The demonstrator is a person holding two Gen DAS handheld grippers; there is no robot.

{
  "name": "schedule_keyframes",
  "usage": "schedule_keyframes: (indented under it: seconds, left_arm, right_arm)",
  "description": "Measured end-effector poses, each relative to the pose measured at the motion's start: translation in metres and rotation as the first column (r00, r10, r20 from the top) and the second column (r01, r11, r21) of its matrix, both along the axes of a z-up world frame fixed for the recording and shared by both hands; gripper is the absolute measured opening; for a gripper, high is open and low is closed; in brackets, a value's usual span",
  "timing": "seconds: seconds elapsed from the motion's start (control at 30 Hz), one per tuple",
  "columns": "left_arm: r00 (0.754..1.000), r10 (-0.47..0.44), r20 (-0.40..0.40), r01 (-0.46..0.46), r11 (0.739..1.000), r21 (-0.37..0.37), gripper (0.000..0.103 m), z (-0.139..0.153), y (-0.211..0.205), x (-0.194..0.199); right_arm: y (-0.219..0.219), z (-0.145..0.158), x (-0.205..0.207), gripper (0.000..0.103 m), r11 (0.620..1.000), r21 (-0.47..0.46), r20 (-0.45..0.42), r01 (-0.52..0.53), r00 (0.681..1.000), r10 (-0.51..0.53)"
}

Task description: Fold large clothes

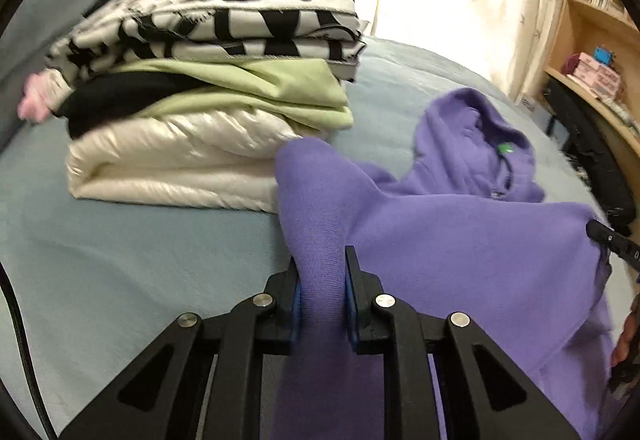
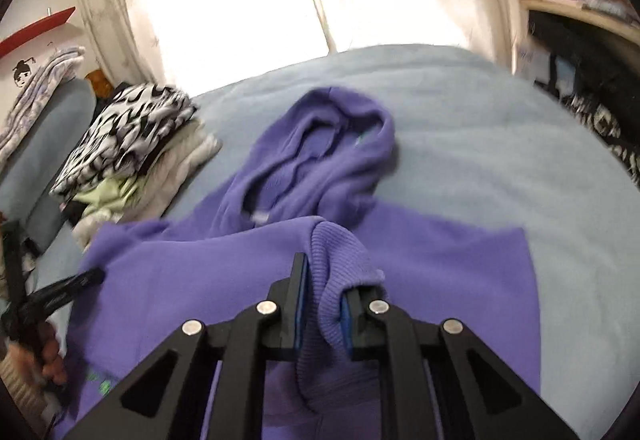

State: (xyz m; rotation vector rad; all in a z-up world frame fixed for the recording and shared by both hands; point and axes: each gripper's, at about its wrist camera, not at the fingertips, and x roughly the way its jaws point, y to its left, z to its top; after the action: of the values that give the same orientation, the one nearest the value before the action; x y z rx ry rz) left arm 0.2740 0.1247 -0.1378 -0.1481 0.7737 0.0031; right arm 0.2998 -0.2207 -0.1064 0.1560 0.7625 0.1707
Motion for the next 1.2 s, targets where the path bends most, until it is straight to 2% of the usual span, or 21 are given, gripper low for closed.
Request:
schedule_keyframes:
  seconds: [0.03,0.07,0.1,0.13,0.2,0.23,0.3,0.33,0.47,0.57,0.63,0.7,0.73,0.87,0.93,1.0,1.03,1.1,1.17,1.2]
  left_arm:
    - [1.0,0.004,-0.005,-0.004,0.999,0.041,0.015,-0.005,-0.001,0.001]
    - [1.0,0.004,-0.028,-0.002,0.997,0.075,0.015,-0.014,-0.003,0.004]
    - [0.998,-0.001,-0.057,0.006,0.996,0.094,0.016,-0.023,-0.004,0.007]
    - [0.998,-0.003,-0.068,0.009,0.995,0.098,0.017,-0.026,-0.004,0.008]
    - [0.997,0.005,-0.081,0.002,0.997,0.083,0.023,-0.025,0.0,0.011]
    - [0.996,0.012,-0.086,-0.005,0.997,0.079,0.026,-0.021,0.002,0.011]
    - [0.994,0.051,-0.094,-0.042,0.994,0.099,0.043,-0.011,0.008,0.009]
    - [0.994,0.069,-0.089,-0.059,0.992,0.109,0.044,-0.005,0.013,0.007]
    - [0.994,0.101,-0.031,-0.095,0.981,0.167,0.044,0.023,0.008,-0.009]
    - [0.999,0.043,-0.003,-0.042,0.986,0.161,0.044,0.039,-0.021,-0.02]
    - [0.999,-0.002,-0.048,0.006,0.996,0.094,0.044,0.04,-0.043,-0.015]
    - [0.989,-0.061,-0.132,0.063,0.998,0.01,0.044,0.03,-0.067,-0.008]
    - [0.987,-0.073,-0.14,0.073,0.997,0.0,0.044,0.027,-0.074,-0.009]
    - [0.979,-0.072,-0.189,0.084,0.995,0.06,0.044,-0.005,-0.109,0.0]
    - [0.98,-0.062,-0.192,0.08,0.992,0.093,0.051,-0.022,-0.112,0.005]
    - [0.986,-0.039,-0.163,0.058,0.991,0.118,0.08,-0.027,-0.107,0.007]
    - [0.986,-0.018,-0.167,0.037,0.993,0.11,0.082,-0.028,-0.1,0.01]
    - [0.984,-0.019,-0.178,0.026,0.999,0.036,0.082,-0.028,-0.082,0.014]
    - [0.982,-0.044,-0.182,0.046,0.999,0.003,0.082,-0.027,-0.073,0.015]
    - [0.985,-0.029,-0.173,0.035,0.999,0.031,0.079,-0.025,-0.072,0.013]
  right_arm:
    - [0.001,-0.009,0.007,0.017,1.0,-0.013,-0.033,0.01,0.999,-0.011]
    - [0.003,-0.028,0.017,0.023,0.999,-0.044,-0.108,0.014,0.994,-0.018]
    - [0.005,-0.046,0.026,0.026,0.997,-0.074,-0.185,0.013,0.982,-0.026]
    - [0.005,-0.056,0.029,0.032,0.997,-0.073,-0.224,0.009,0.974,-0.025]
    - [-0.003,-0.052,0.024,0.033,0.999,-0.026,-0.198,0.025,0.98,-0.03]
    - [-0.008,-0.046,0.022,0.037,0.999,0.001,-0.213,0.038,0.976,-0.037]
    - [-0.018,-0.037,0.016,0.039,0.997,0.045,-0.214,0.059,0.976,-0.048]
    - [-0.025,-0.029,0.01,0.039,0.995,0.065,-0.198,0.072,0.979,-0.057]
    - [-0.031,-0.004,-0.011,0.041,0.994,0.017,-0.118,0.106,0.988,-0.103]
    - [-0.011,0.003,-0.019,0.041,0.998,0.013,-0.11,0.062,0.992,-0.06]
    - [0.011,0.0,-0.019,0.041,0.999,0.046,-0.13,-0.001,0.991,0.007]
    - [0.039,-0.003,-0.02,0.041,0.995,0.068,-0.135,-0.071,0.988,0.079]
    - [0.053,-0.006,-0.021,0.041,0.993,0.056,-0.133,-0.106,0.985,0.112]
    - [0.088,-0.024,-0.021,0.041,0.984,0.023,-0.163,-0.179,0.97,0.181]
    - [0.094,-0.037,-0.017,0.041,0.984,-0.004,-0.194,-0.177,0.966,0.172]
    - [0.085,-0.048,-0.013,0.041,0.986,-0.068,-0.203,-0.151,0.97,0.135]
    - [0.08,-0.049,-0.014,0.039,0.986,-0.085,-0.198,-0.141,0.973,0.122]
    - [0.053,-0.049,-0.013,0.036,0.991,-0.09,-0.189,-0.096,0.979,0.078]
    - [0.028,-0.049,-0.012,0.0,0.996,-0.041,-0.207,-0.074,0.976,0.064]
    - [0.015,-0.049,-0.014,0.0,0.998,-0.027,-0.213,-0.057,0.976,0.05]
